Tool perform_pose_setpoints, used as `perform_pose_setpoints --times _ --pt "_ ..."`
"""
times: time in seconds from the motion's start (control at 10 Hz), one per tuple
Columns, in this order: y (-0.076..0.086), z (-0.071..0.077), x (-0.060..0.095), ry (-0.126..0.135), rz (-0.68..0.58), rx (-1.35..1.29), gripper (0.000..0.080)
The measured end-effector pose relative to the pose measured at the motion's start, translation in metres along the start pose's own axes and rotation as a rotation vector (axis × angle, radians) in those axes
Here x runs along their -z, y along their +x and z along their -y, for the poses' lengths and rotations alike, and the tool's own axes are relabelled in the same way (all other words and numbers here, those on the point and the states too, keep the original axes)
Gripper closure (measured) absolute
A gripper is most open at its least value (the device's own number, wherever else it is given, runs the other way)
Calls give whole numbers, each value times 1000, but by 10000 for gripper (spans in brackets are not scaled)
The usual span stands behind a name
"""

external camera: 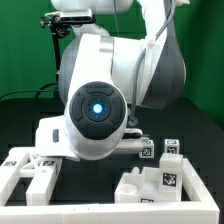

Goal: Assemble chair

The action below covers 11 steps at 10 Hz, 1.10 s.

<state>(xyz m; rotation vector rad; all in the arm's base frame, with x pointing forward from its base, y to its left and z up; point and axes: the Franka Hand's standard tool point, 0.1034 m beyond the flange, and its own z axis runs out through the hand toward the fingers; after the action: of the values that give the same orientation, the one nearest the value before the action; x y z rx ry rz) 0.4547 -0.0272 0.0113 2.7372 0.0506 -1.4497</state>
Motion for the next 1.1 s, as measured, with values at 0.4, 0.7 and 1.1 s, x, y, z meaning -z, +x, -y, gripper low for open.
perform_pose_setpoints --times 0.4,0.7,1.1 --pt "3 5 -5 -3 -8 9 150" --pt "3 3 -5 -1 -7 10 514" --pt "1 3 -3 1 -8 8 514"
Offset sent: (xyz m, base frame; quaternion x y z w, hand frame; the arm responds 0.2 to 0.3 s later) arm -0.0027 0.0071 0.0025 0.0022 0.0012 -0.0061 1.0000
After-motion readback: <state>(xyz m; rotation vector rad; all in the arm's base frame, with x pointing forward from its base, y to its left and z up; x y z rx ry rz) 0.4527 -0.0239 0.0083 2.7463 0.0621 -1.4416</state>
